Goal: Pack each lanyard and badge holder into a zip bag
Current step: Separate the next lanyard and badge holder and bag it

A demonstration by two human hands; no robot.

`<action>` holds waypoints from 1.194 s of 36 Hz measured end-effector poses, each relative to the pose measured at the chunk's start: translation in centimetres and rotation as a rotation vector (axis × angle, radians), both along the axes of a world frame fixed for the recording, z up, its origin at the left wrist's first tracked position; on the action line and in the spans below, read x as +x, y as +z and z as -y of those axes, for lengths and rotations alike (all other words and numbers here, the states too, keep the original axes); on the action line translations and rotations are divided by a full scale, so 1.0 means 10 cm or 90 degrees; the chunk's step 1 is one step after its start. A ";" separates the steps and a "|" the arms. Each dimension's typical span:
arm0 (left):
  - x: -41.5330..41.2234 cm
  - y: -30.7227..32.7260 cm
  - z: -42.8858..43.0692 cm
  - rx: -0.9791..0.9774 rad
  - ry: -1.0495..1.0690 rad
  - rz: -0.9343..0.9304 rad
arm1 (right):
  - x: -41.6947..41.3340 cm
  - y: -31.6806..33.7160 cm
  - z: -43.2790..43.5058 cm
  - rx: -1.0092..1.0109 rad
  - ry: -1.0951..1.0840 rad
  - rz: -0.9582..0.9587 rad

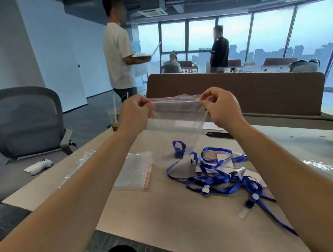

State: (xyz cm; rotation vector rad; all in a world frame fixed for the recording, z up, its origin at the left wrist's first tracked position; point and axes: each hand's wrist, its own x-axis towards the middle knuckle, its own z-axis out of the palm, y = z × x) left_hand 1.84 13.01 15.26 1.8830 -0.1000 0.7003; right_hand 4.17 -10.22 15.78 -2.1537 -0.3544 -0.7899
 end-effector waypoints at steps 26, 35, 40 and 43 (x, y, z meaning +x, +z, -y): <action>-0.05 -0.15 0.08 -0.171 -0.092 -0.109 | -0.11 0.07 0.17 -0.035 0.050 -0.139; -0.13 -0.26 0.22 -0.094 -0.094 -0.109 | -0.15 0.07 -0.14 -0.236 0.080 -0.122; -0.20 -0.30 0.27 -0.089 -0.116 -0.119 | -0.17 -0.04 -0.37 -0.265 0.131 -0.102; -0.23 -0.33 0.27 -0.072 -0.119 -0.116 | -0.16 -0.10 -0.44 -0.251 0.144 -0.109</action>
